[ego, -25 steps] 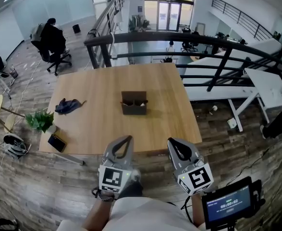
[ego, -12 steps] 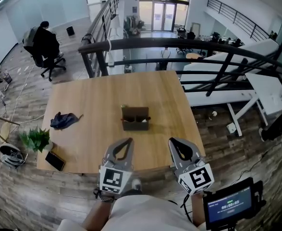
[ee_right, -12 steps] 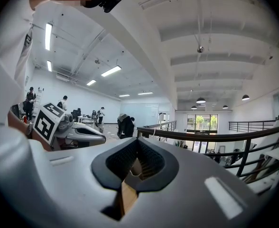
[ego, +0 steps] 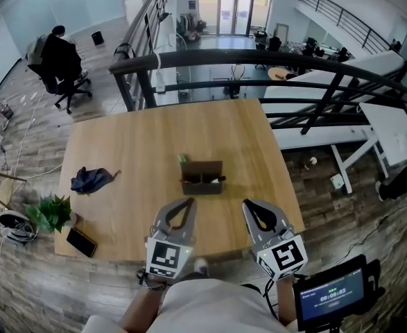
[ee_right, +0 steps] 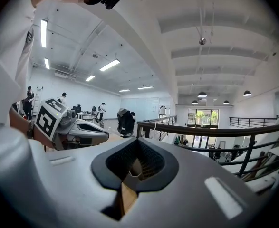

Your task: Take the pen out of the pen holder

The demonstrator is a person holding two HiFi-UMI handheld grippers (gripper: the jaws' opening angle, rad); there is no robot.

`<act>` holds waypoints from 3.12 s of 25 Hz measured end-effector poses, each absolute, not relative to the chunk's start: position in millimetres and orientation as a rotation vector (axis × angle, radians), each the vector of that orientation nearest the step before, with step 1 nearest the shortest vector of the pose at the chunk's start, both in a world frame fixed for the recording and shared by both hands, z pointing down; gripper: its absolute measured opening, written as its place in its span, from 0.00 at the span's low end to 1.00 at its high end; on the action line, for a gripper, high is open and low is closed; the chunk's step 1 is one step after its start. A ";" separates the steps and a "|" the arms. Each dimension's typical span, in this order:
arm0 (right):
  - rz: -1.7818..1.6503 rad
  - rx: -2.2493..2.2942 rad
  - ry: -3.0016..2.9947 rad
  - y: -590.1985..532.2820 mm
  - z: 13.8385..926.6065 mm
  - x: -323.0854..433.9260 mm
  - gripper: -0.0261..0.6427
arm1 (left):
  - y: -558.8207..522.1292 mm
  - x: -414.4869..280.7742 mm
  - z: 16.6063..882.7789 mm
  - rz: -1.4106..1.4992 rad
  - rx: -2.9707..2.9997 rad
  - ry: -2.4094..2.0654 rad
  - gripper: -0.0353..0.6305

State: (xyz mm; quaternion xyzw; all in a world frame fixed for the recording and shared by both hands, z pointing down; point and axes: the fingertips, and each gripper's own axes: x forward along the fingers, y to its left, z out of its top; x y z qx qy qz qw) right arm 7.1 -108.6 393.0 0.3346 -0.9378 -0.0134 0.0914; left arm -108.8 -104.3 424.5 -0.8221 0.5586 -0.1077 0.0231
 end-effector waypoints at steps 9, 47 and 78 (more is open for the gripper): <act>0.008 1.056 -2.721 -120.0 407.9 8.0 0.04 | -115.8 -116.6 442.3 -0.439 -2.603 1.657 0.09; 0.271 1.098 -2.557 -163.2 487.4 25.7 0.04 | -191.9 -55.4 568.1 -0.930 -2.815 1.338 0.21; 0.366 1.053 -2.494 -171.4 523.4 39.1 0.04 | -216.0 -44.7 634.7 -1.202 -2.732 1.248 0.22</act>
